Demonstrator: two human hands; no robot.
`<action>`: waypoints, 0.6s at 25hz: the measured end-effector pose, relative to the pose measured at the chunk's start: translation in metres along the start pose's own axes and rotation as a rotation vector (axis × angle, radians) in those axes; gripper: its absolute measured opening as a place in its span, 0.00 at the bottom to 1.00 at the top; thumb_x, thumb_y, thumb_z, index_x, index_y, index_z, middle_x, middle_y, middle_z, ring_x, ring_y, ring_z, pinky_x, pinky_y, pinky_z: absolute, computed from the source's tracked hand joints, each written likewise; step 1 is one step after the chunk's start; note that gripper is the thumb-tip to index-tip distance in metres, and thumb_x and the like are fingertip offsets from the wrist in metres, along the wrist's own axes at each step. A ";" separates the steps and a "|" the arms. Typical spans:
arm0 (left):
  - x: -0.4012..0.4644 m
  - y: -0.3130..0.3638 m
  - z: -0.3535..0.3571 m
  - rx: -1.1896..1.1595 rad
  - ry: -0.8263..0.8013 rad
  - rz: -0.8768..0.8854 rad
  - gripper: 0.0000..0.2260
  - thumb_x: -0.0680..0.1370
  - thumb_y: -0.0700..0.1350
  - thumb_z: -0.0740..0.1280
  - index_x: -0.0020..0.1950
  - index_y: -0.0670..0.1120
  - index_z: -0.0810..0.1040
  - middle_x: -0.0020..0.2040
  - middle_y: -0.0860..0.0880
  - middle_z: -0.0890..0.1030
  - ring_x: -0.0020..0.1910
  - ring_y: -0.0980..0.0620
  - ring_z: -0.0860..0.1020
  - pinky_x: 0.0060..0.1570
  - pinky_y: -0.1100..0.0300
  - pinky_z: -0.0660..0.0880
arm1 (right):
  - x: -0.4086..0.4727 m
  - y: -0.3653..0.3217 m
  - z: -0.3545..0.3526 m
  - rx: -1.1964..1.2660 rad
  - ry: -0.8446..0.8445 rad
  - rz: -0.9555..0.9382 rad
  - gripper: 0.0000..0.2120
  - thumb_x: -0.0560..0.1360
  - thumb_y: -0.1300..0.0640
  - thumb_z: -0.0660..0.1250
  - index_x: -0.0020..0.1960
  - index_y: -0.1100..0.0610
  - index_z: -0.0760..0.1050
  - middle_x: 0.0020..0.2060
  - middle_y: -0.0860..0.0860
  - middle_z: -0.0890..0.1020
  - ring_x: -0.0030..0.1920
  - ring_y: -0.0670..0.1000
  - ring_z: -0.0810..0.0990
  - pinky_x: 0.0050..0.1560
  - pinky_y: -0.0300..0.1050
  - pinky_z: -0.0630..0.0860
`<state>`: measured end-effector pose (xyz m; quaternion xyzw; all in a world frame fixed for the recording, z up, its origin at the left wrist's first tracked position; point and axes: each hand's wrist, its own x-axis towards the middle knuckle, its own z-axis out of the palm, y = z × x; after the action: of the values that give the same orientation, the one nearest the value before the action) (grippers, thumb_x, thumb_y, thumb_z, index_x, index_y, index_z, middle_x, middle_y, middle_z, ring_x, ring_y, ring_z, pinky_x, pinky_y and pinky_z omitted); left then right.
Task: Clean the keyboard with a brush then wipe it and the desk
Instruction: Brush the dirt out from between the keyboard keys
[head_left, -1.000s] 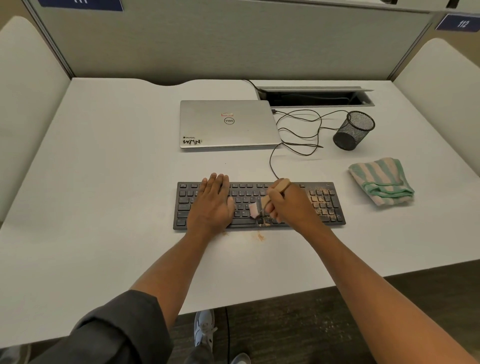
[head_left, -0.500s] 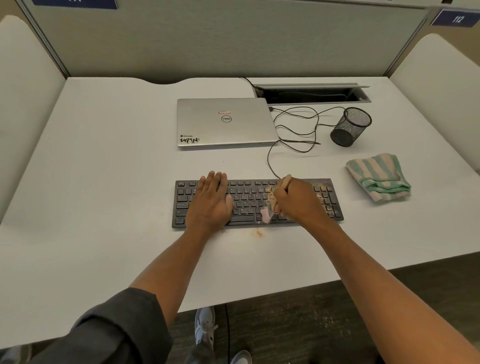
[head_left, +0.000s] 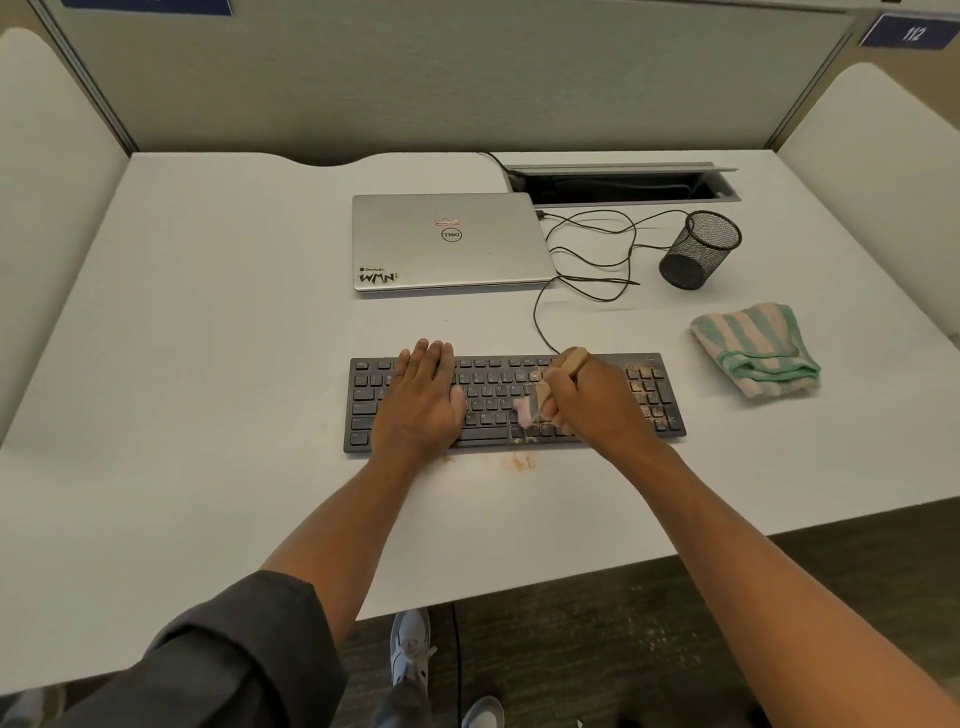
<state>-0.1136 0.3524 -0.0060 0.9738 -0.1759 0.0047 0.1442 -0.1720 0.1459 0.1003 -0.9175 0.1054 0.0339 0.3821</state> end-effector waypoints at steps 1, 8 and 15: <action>0.000 0.000 0.000 -0.003 0.000 0.001 0.34 0.79 0.55 0.43 0.81 0.39 0.57 0.80 0.40 0.62 0.81 0.43 0.55 0.81 0.49 0.45 | -0.001 -0.001 0.001 0.021 0.013 -0.016 0.12 0.82 0.55 0.59 0.44 0.56 0.78 0.33 0.51 0.84 0.35 0.50 0.84 0.42 0.55 0.83; 0.000 0.001 -0.001 -0.002 -0.009 -0.003 0.32 0.80 0.53 0.46 0.82 0.40 0.56 0.81 0.41 0.61 0.82 0.43 0.53 0.81 0.49 0.44 | -0.005 0.002 0.004 -0.048 -0.044 -0.011 0.14 0.79 0.55 0.58 0.41 0.59 0.78 0.32 0.54 0.84 0.34 0.55 0.83 0.40 0.58 0.82; 0.000 0.001 -0.001 0.001 -0.010 -0.003 0.32 0.80 0.53 0.45 0.82 0.40 0.56 0.81 0.40 0.61 0.82 0.43 0.53 0.81 0.50 0.44 | -0.010 0.002 0.015 -0.060 -0.063 -0.024 0.14 0.77 0.53 0.58 0.41 0.59 0.78 0.33 0.55 0.84 0.36 0.56 0.83 0.41 0.57 0.82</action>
<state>-0.1139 0.3513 -0.0049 0.9742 -0.1751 -0.0003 0.1427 -0.1819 0.1568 0.0904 -0.9281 0.0812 0.0614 0.3582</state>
